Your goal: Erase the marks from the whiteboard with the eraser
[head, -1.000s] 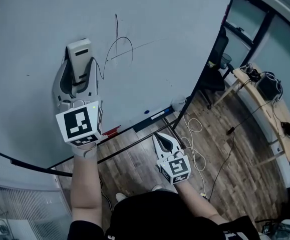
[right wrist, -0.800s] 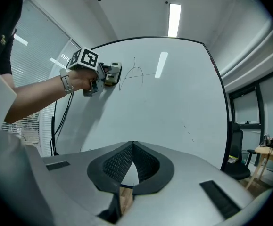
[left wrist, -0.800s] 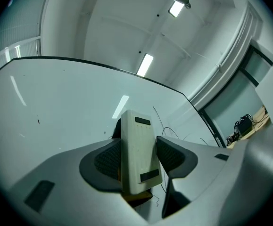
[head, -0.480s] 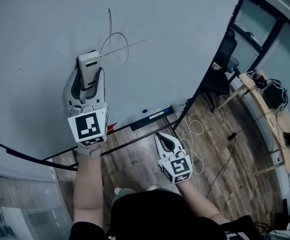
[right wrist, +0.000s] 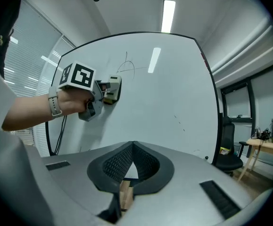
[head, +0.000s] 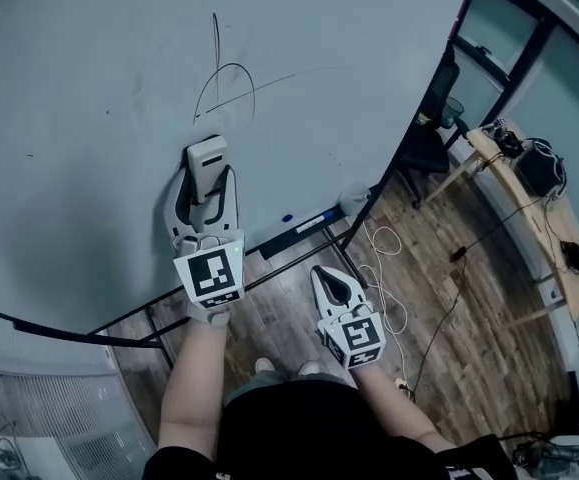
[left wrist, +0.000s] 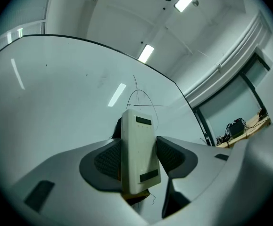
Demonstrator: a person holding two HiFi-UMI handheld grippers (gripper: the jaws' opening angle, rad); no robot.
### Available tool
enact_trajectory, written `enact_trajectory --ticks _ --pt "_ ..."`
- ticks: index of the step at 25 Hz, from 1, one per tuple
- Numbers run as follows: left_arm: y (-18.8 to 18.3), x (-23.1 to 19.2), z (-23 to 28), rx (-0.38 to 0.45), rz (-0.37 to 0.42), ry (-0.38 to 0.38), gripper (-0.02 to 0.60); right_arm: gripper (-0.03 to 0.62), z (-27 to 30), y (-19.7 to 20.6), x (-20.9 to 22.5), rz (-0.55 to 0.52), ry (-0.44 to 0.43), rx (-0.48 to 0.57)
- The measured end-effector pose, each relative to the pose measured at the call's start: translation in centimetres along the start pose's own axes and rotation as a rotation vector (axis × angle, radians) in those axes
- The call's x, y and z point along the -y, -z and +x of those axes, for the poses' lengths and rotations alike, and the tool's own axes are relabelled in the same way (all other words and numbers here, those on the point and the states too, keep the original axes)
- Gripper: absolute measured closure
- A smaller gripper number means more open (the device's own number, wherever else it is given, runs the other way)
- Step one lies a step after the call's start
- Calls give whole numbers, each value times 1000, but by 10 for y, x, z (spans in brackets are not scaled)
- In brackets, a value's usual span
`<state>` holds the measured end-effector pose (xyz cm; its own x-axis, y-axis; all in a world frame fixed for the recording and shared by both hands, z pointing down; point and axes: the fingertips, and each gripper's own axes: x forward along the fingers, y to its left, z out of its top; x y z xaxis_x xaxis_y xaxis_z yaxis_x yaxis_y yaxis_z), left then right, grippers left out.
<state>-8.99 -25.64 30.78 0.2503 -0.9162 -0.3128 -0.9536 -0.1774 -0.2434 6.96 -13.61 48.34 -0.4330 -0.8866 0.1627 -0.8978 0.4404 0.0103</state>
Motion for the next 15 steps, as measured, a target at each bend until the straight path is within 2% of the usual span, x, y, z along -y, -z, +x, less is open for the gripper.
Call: enact_trajectory --ticks 5,11,15 --pt "-5 -2 0 7 -28 26 334 566 2 -3 -3 11 73 10" --pt "-27 -6 11 42 -114 63 336 566 0 -4 -5 7 146 27" --pt "-56 -6 23 79 -94 87 336 566 -2 -5 -3 9 167 34"
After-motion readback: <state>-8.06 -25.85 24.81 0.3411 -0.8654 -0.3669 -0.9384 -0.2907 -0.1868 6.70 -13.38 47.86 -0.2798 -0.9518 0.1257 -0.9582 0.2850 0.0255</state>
